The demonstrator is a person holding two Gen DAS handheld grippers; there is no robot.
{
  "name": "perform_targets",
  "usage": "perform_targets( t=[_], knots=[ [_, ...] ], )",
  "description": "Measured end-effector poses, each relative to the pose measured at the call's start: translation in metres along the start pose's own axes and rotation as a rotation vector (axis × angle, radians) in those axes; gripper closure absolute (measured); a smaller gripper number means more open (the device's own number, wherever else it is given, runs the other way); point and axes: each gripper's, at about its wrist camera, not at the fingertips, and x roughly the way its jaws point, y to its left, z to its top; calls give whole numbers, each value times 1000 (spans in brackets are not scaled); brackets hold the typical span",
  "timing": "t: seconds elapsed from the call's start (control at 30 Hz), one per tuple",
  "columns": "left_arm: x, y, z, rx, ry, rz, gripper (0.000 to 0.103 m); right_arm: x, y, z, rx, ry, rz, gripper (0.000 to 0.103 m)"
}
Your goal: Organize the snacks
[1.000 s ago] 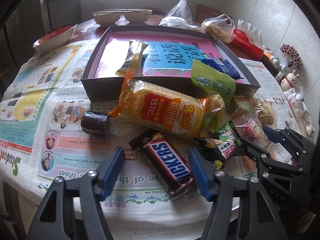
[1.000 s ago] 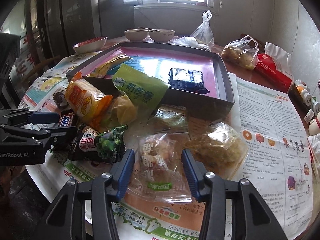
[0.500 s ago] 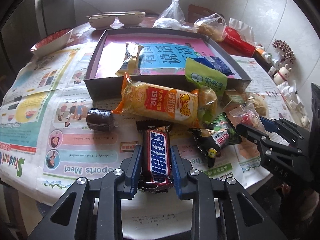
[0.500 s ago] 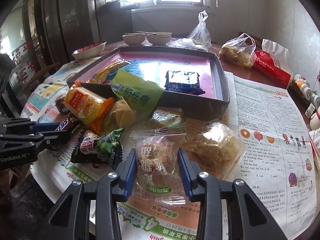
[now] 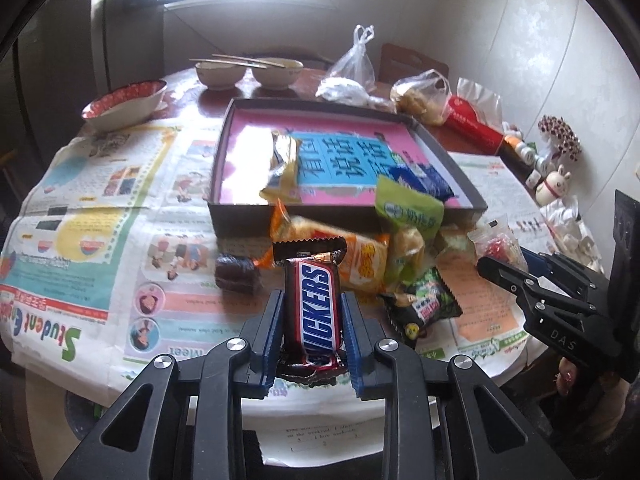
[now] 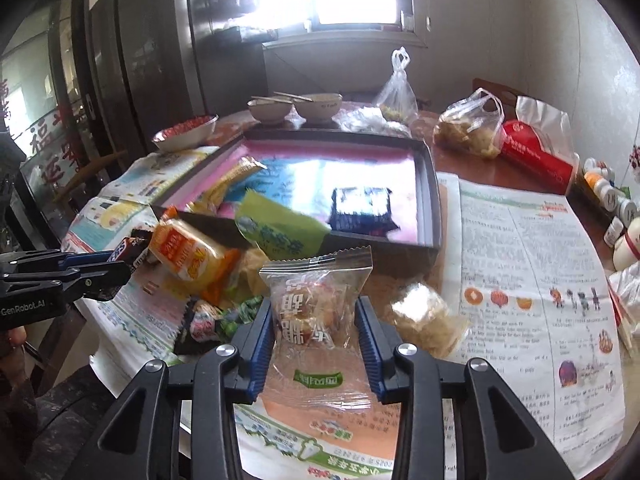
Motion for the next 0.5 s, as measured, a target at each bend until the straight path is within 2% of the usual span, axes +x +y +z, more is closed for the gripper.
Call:
perform_targets(
  t=[0.5],
  knots=[
    [-6, 11, 26, -35, -61, 22, 74, 1, 7, 39, -10, -62, 33, 63]
  ],
)
